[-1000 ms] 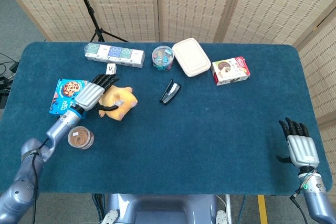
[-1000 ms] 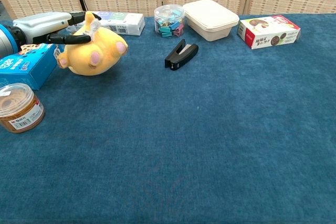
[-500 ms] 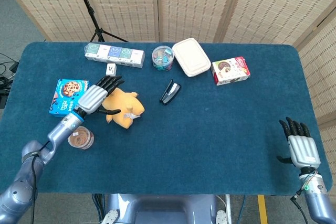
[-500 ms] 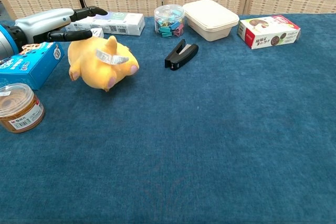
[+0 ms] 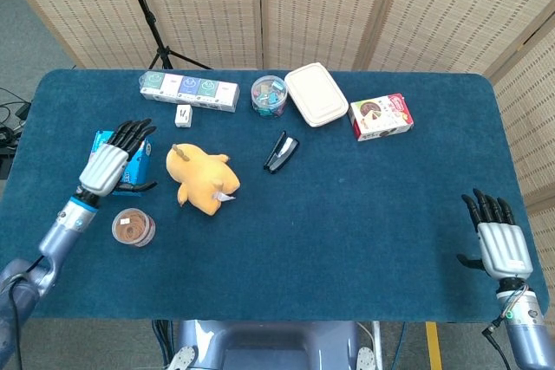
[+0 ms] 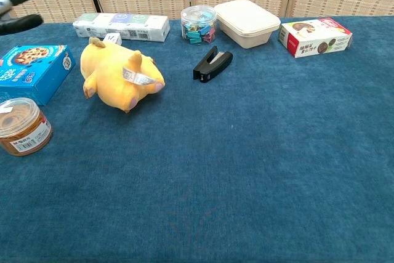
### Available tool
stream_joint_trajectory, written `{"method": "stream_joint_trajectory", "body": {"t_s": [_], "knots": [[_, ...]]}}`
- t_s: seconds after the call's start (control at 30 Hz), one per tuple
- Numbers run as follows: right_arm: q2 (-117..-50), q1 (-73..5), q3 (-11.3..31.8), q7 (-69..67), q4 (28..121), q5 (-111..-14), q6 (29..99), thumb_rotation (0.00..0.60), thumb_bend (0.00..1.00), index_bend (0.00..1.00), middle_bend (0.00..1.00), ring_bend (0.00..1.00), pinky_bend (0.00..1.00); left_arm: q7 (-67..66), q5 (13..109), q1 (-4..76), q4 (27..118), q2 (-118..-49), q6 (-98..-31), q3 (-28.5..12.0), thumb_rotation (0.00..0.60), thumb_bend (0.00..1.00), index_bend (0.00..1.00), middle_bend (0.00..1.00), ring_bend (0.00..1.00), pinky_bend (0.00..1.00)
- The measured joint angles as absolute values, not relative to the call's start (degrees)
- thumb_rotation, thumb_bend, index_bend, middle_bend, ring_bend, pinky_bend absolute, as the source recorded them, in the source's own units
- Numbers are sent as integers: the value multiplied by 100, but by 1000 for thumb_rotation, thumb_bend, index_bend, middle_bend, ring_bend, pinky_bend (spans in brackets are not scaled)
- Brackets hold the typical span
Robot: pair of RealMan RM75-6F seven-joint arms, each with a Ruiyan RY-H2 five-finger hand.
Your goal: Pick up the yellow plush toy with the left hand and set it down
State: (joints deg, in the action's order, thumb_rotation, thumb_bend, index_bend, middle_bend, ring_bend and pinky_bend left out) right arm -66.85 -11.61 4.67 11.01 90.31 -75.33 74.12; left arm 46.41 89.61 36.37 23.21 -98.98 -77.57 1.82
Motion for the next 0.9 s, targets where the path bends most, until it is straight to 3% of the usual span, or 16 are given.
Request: {"method": "stream_joint_trajectory", "body": {"t_s": [0.3, 0.53, 0.7, 0.9], "knots": [[-6548, -1078, 381, 940, 9254, -8019, 7699, 600, 42, 0, 0, 0, 0, 2985, 8500, 2832, 5308, -8585, -8133, 35, 273, 0, 0, 0, 0, 0], [-6540, -1015, 355, 914, 9223, -8343, 8028, 600, 43, 0, 0, 0, 0, 1785, 8098, 1958, 7592, -7441, -8481, 72, 317, 0, 0, 0, 0, 0], [-6670, -945, 404, 951, 9034, -8668, 8514, 600, 42, 0, 0, 0, 0, 1400, 7925, 1357, 8337, -6869, -8707, 194, 327, 0, 0, 0, 0, 0], [-6808, -879, 395, 942, 8837, -9018, 8806, 600, 43, 0, 0, 0, 0, 1424, 7968, 1094, 8494, -6642, -8849, 236, 332, 0, 0, 0, 0, 0]]}}
